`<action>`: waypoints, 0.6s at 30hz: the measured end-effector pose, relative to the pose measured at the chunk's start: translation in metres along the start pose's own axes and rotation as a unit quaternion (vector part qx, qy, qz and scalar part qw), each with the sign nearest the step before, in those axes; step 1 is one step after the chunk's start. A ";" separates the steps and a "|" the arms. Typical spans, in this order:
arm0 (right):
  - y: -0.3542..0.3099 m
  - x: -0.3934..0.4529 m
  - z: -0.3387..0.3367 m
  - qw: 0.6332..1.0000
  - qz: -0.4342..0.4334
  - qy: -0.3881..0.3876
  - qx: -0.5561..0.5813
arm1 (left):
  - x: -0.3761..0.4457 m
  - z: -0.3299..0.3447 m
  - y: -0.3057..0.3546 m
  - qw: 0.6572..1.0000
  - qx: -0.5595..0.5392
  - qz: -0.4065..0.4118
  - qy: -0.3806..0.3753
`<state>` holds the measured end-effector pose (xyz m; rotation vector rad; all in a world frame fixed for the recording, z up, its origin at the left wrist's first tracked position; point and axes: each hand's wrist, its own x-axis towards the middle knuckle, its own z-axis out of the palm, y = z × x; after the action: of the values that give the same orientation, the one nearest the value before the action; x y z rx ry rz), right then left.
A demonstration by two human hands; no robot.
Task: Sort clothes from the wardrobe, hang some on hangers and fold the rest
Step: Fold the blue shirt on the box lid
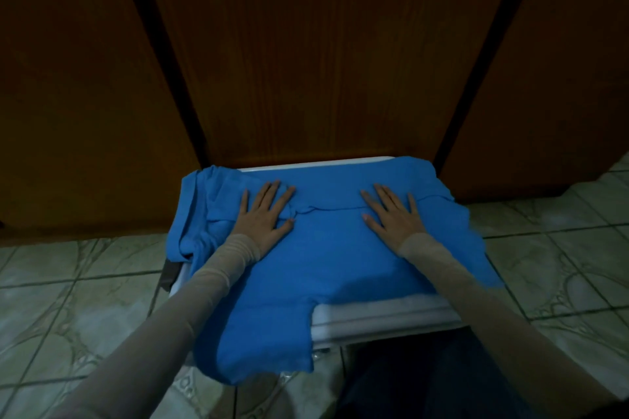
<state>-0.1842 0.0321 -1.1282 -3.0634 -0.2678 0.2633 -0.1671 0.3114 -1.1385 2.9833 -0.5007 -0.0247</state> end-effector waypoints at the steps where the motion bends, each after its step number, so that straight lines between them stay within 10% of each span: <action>1: 0.004 -0.006 0.000 1.000 0.004 -0.002 -0.005 | -0.002 0.000 -0.001 1.000 -0.003 -0.001 0.003; 18: 0.033 -0.089 -0.027 0.976 -0.094 -0.117 0.158 | -0.081 -0.015 0.065 0.985 -0.036 0.123 -0.119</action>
<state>-0.2600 -0.0169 -1.0896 -2.6693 -0.4740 0.5951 -0.2646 0.2786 -1.1160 2.8385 -0.8726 -0.3724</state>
